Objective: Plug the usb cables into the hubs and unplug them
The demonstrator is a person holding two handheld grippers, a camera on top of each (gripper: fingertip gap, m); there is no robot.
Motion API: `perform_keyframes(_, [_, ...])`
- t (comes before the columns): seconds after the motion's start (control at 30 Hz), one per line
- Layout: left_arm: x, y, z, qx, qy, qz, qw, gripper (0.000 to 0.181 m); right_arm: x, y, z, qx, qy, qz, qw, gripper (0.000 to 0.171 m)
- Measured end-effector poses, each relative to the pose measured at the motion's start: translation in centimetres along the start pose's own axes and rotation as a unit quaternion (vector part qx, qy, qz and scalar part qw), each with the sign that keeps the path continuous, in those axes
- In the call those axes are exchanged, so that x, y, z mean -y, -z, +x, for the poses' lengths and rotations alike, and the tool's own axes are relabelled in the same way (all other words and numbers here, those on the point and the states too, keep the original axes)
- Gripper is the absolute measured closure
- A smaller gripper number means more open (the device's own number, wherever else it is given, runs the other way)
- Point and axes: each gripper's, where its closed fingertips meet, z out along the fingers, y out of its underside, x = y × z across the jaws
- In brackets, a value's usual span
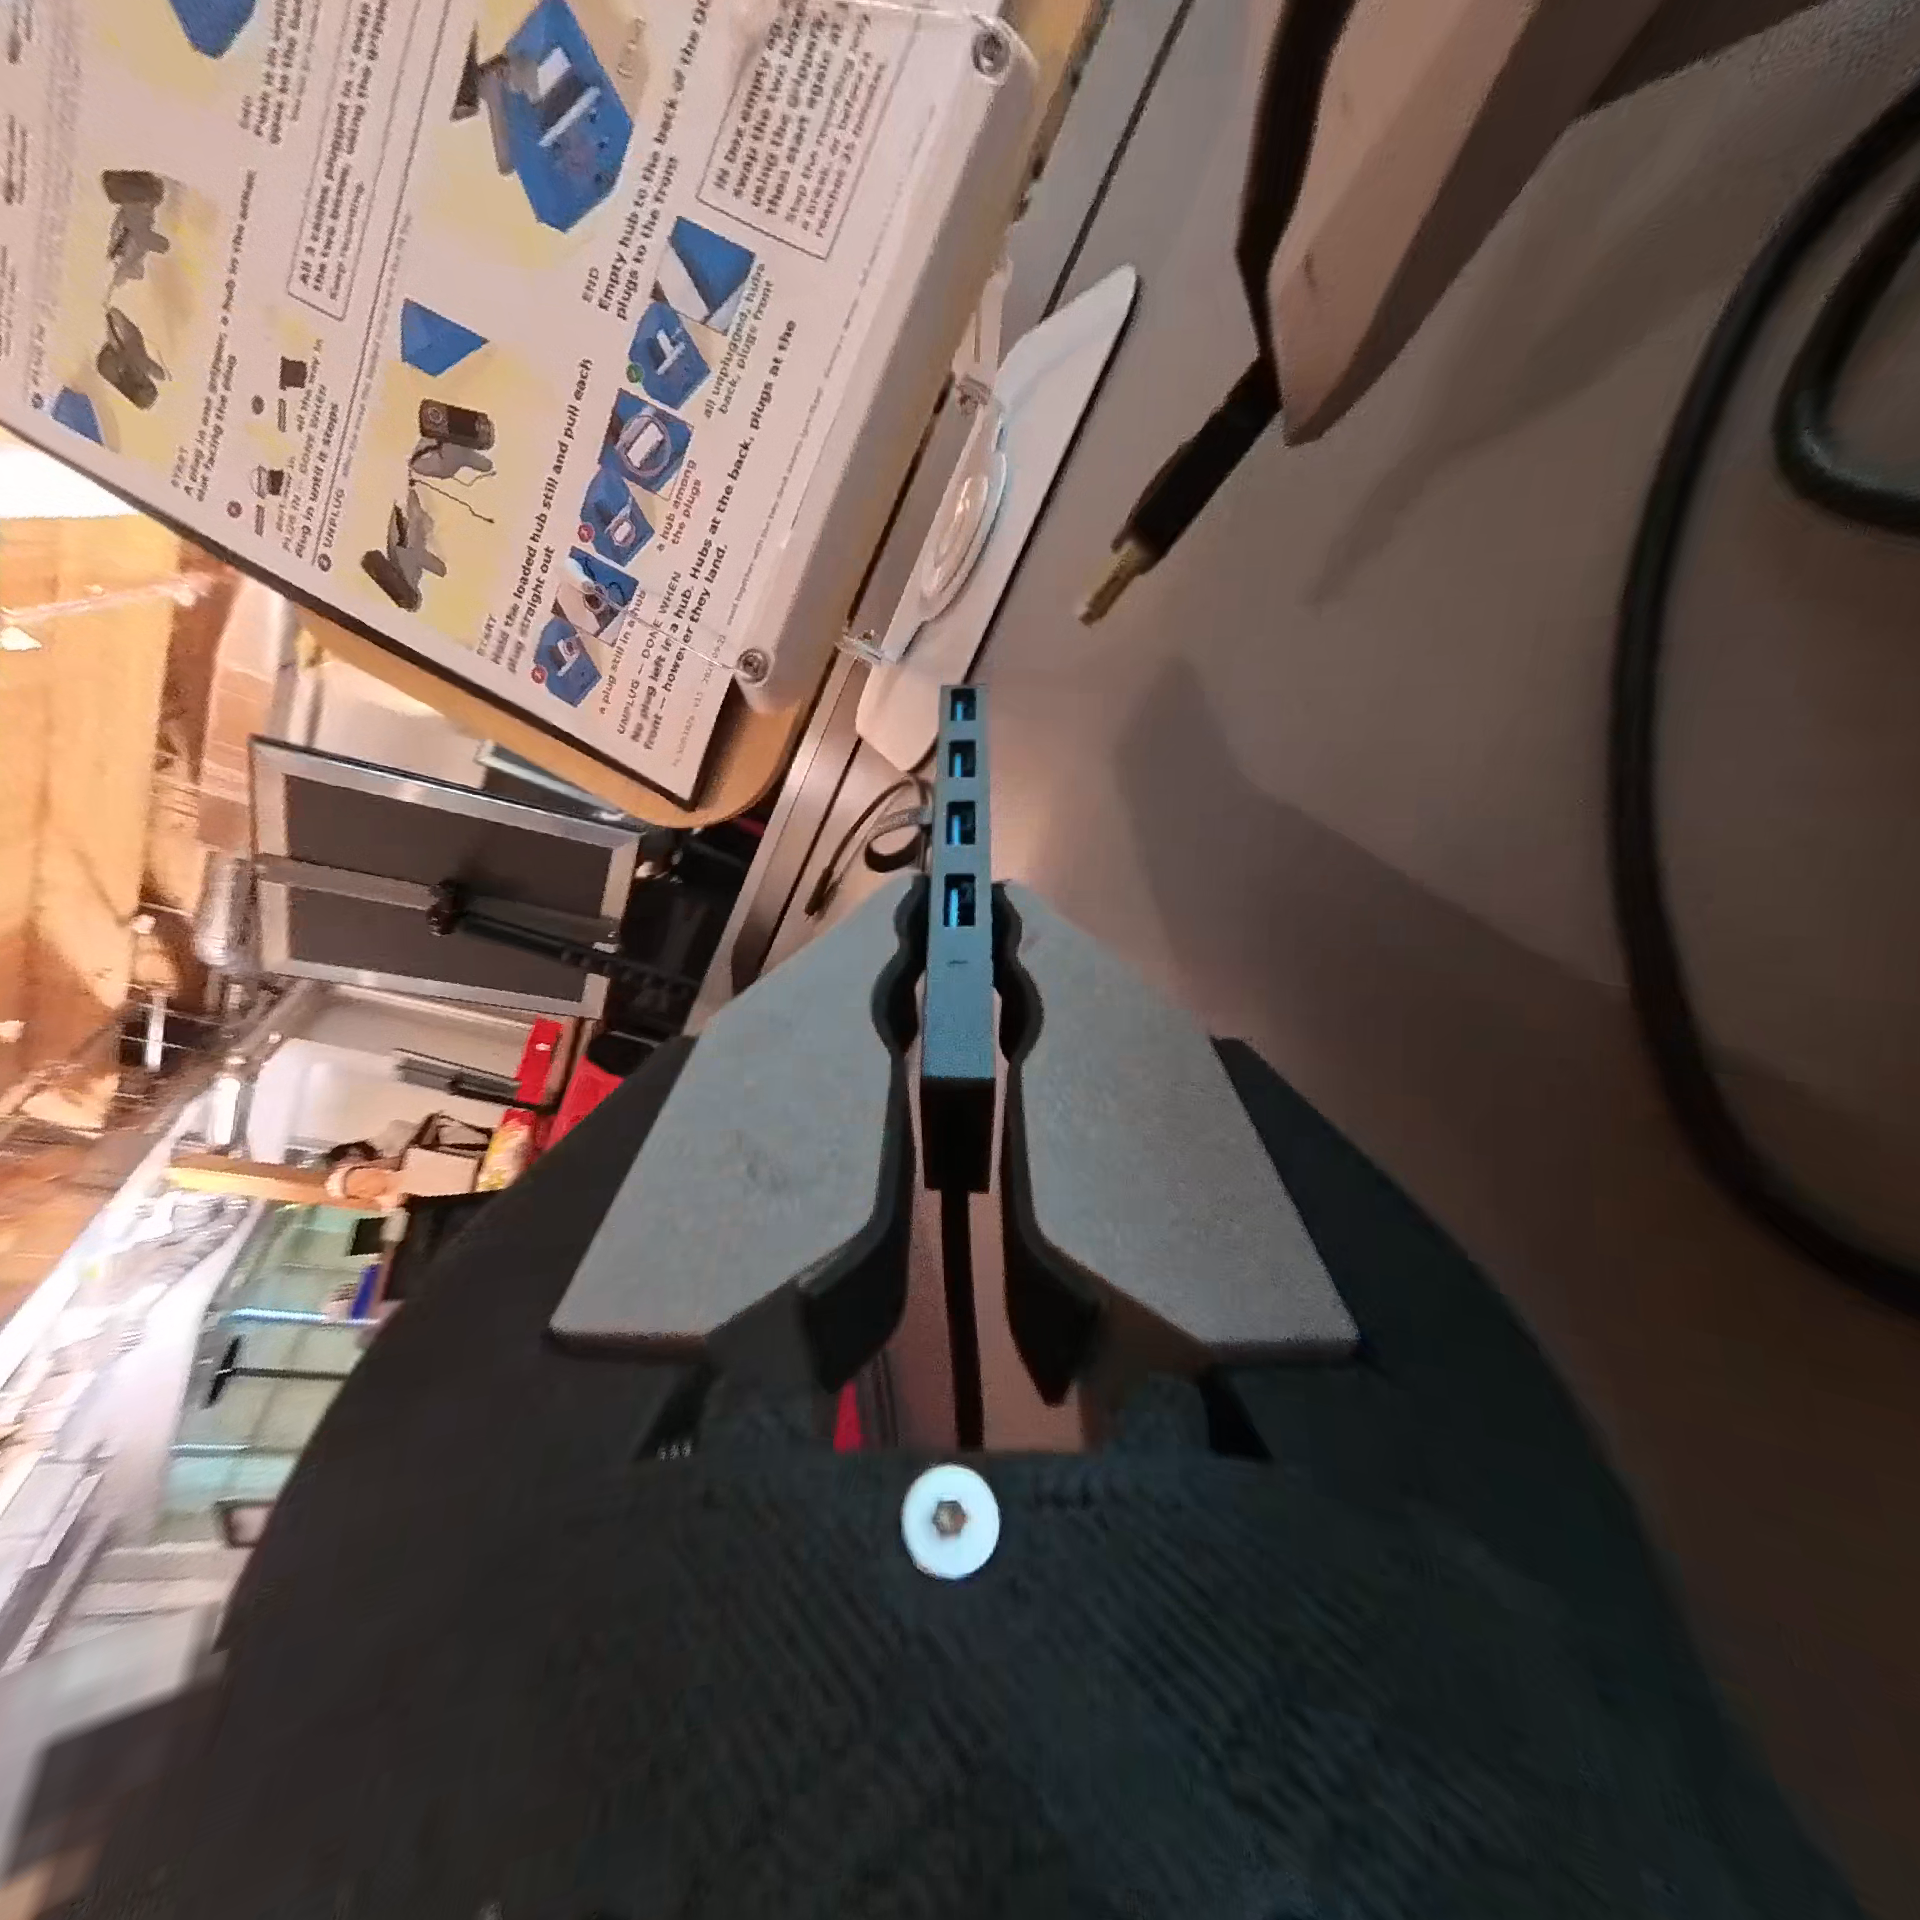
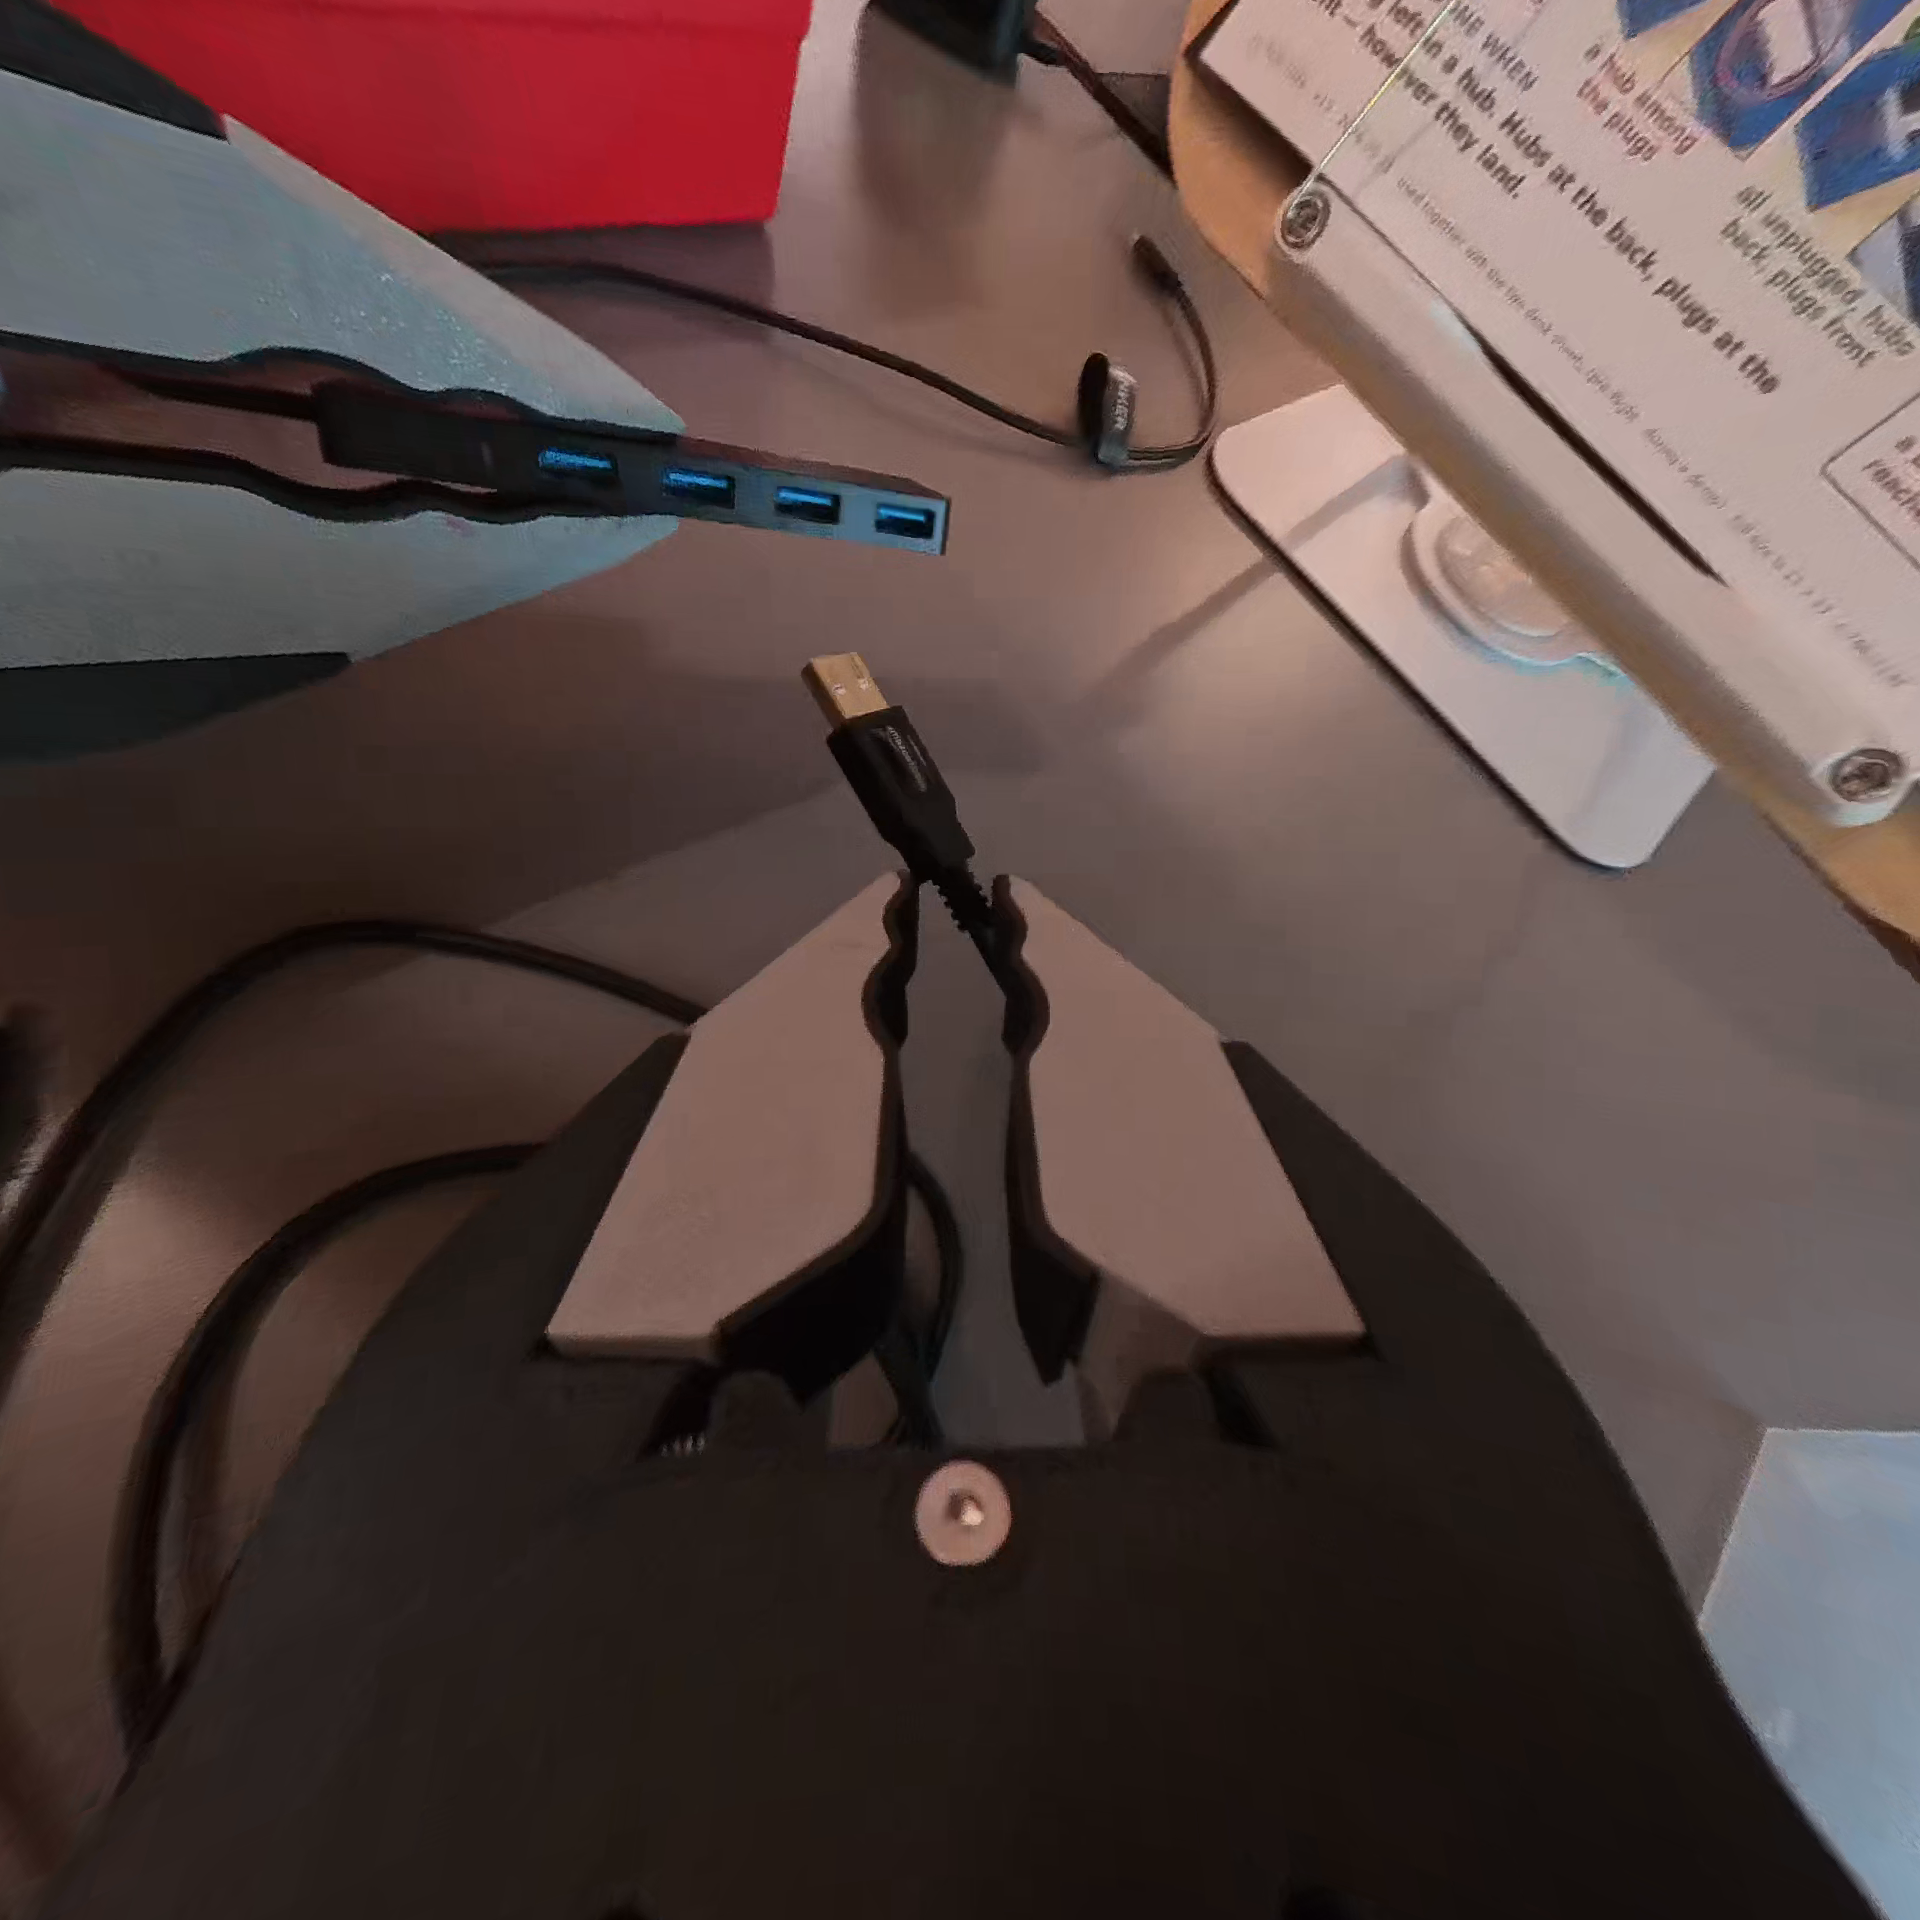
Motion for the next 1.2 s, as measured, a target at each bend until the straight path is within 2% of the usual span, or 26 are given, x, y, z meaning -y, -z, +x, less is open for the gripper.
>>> perform_keyframes(0.1, [0.3, 0.0, 0.2, 0.016, -0.044, -0.001, 0.999, 0.172, 0.7, 0.4, -0.2, -0.012, 0.025, 0.025, 0.999, 0.159])
perform_keyframes(0.23, [1.6, 0.6, -0.6, 0.065, -0.102, 0.018, 0.993, 0.172, -1.2, -0.2, -0.1, -0.023, 0.039, -0.009, 0.999, 0.159])
perform_keyframes(0.3, [2.0, 0.8, -0.7, 0.083, -0.126, 0.021, 0.988, 0.172, -0.8, 0.0, -0.2, -0.022, 0.042, 0.000, 0.999, 0.159])
perform_keyframes(0.47, [1.9, 0.7, -0.4, 0.087, -0.149, 0.012, 0.985, 0.172, 0.2, 0.4, -0.9, -0.027, 0.060, 0.019, 0.998, 0.159])
perform_keyframes(0.8, [2.3, 0.8, 1.1, 0.041, -0.122, 0.036, 0.991, 0.172, -1.4, -0.8, -1.9, -0.014, 0.082, -0.025, 0.996, 0.158])
perform_keyframes(0.93, [2.5, 1.0, 1.5, 0.006, -0.066, 0.057, 0.996, 0.172, -2.6, -1.4, -2.4, 0.004, 0.081, -0.055, 0.995, 0.158])
perform_keyframes(1.2, [2.1, 0.9, 1.5, -0.042, 0.027, 0.072, 0.996, 0.172, -2.9, -1.5, -2.5, 0.012, 0.071, -0.062, 0.995, 0.158])
